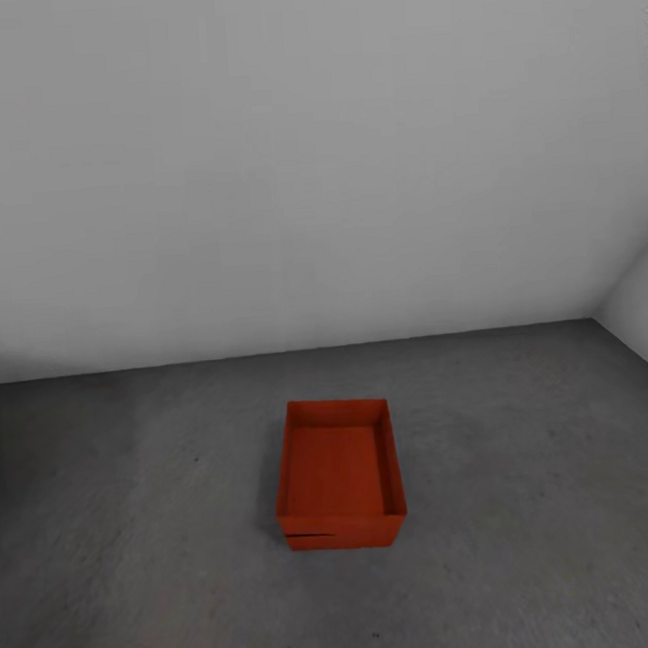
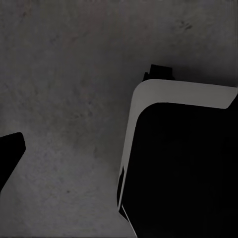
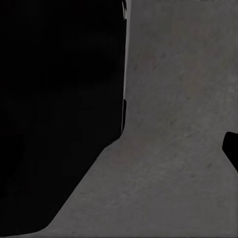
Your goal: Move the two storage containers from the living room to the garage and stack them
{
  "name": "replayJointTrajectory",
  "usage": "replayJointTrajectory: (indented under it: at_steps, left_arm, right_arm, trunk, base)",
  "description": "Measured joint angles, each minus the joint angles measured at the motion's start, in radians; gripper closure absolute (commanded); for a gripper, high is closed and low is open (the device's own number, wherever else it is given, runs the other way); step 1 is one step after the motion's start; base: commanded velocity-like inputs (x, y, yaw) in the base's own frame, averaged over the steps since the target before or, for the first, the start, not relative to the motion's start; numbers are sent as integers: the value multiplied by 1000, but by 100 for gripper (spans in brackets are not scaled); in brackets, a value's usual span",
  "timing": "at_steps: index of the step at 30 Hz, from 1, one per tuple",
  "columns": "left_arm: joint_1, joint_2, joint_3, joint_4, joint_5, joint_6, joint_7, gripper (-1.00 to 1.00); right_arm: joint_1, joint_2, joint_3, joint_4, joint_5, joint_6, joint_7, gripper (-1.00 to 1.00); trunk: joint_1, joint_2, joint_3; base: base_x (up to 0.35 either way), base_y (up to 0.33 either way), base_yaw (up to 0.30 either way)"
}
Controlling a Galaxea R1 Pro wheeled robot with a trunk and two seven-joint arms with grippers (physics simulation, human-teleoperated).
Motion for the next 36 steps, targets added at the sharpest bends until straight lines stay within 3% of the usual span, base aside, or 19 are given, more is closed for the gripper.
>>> replayJointTrajectory:
  at_steps: [10,36]
  left_arm:
    - [0,0,0,0,0,0,0,-100]
    - [0,0,0,0,0,0,0,-100]
  right_arm:
    - [28,5,0,0,-1,-56,0,-100]
    - [31,-1,-10,-1,-19,-51,0,-100]
  trunk:
    - [0,0,16]
    - [0,0,59]
  base:
    - [0,0,-32]
    - [0,0,-1]
